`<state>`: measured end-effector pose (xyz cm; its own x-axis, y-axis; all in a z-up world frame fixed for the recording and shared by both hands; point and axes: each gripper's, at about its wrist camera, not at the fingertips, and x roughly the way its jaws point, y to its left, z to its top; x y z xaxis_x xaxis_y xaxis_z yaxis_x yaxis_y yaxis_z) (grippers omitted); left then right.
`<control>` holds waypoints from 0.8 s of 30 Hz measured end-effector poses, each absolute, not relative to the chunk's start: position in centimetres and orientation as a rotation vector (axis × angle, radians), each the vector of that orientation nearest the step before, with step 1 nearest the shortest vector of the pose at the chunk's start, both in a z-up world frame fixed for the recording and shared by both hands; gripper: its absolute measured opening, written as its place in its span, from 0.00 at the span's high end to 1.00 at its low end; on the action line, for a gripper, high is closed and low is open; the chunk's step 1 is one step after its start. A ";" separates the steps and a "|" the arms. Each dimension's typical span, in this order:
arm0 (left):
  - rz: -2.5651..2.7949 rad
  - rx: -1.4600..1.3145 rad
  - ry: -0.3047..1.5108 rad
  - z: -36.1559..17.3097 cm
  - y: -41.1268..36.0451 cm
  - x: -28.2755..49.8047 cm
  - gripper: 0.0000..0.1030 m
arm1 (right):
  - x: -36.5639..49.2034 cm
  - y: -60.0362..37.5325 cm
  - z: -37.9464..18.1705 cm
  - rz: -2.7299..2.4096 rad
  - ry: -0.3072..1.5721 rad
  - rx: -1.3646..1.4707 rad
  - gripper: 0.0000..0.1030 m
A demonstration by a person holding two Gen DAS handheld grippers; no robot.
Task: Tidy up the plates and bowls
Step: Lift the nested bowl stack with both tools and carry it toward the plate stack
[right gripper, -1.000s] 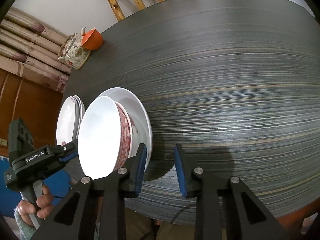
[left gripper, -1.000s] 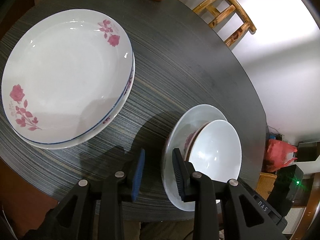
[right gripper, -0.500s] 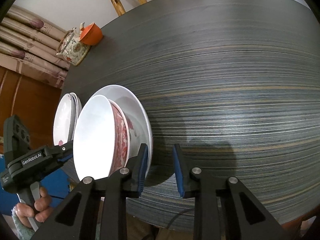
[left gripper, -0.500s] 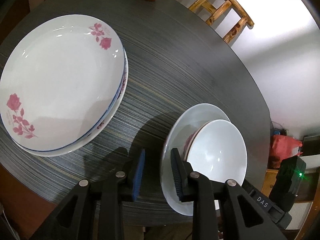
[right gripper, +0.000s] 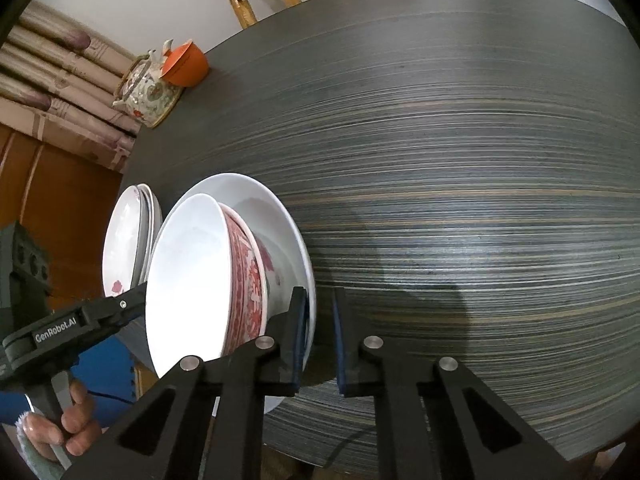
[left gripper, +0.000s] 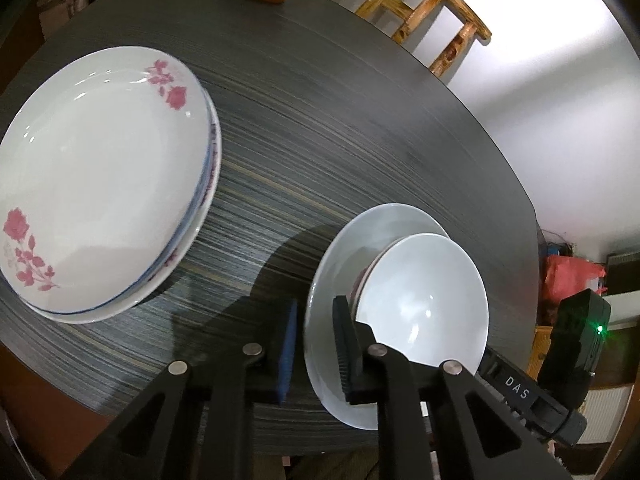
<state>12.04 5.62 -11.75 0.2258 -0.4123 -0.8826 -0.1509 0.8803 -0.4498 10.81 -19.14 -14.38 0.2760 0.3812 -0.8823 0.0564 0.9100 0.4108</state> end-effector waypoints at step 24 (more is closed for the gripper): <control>-0.273 -0.532 1.378 -14.1 5.3 13.4 0.88 | 11.0 -21.3 -14.7 0.246 1.274 0.452 0.88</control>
<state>13.42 5.26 -14.05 0.1858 -0.4839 -0.8552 -0.1212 0.8524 -0.5086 10.98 -21.34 -14.71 0.2830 0.4209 -0.8618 0.0693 0.8872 0.4561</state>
